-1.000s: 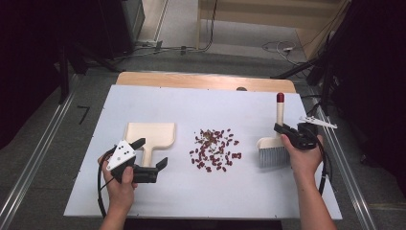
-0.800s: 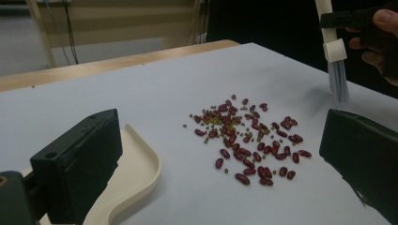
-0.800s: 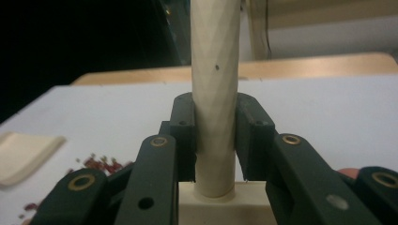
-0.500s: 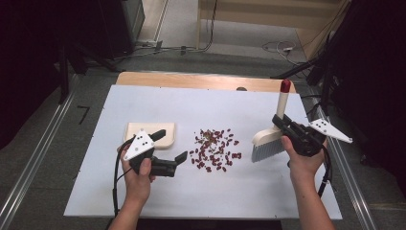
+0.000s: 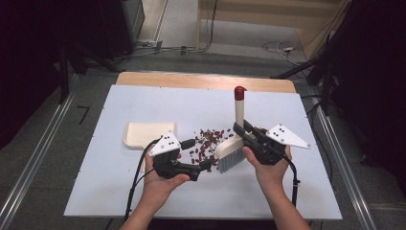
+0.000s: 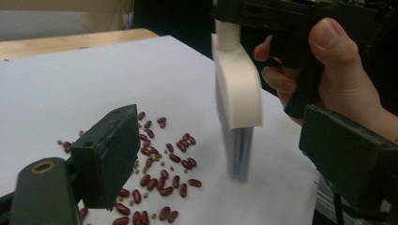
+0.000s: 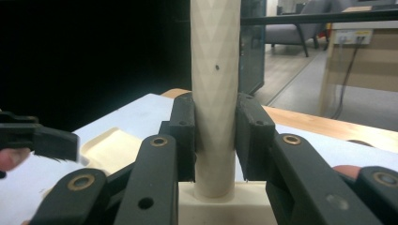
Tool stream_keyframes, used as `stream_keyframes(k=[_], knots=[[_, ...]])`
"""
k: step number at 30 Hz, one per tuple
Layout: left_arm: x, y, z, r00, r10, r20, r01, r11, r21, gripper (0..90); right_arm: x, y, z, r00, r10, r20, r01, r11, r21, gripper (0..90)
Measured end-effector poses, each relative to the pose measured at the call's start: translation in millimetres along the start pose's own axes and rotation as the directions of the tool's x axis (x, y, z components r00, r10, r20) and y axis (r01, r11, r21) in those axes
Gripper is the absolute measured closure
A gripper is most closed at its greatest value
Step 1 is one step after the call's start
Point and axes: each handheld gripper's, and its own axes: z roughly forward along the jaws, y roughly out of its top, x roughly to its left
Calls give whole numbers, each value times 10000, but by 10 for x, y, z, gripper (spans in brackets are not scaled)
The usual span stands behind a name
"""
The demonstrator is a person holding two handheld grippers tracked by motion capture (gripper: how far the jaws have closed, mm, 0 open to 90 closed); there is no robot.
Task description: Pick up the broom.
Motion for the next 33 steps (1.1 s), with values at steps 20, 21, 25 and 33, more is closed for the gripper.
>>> stream_keyframes(k=[20, 21, 25, 33], knots=[[-55, -76, 185, 9988, -489, 5, 486, 9931, 1069, 685, 466, -51, 122, 9951, -799, -581, 800, 9968, -10, 695], [-56, -77, 182, 9991, -416, -69, 421, 9930, 1103, 686, 472, -53, 125, 9948, -839, -586, 842, 9964, 20, 693], [-33, -76, 150, 9997, -80, -251, 111, 9922, 1242, 689, 458, -42, 143, 9928, -845, -854, 863, 9961, 186, 655], [102, -65, 27, 9993, 369, -56, -357, 9897, 1389, 689, 271, 75, 106, 9780, -789, -1932, 928, 9936, 638, 431]])
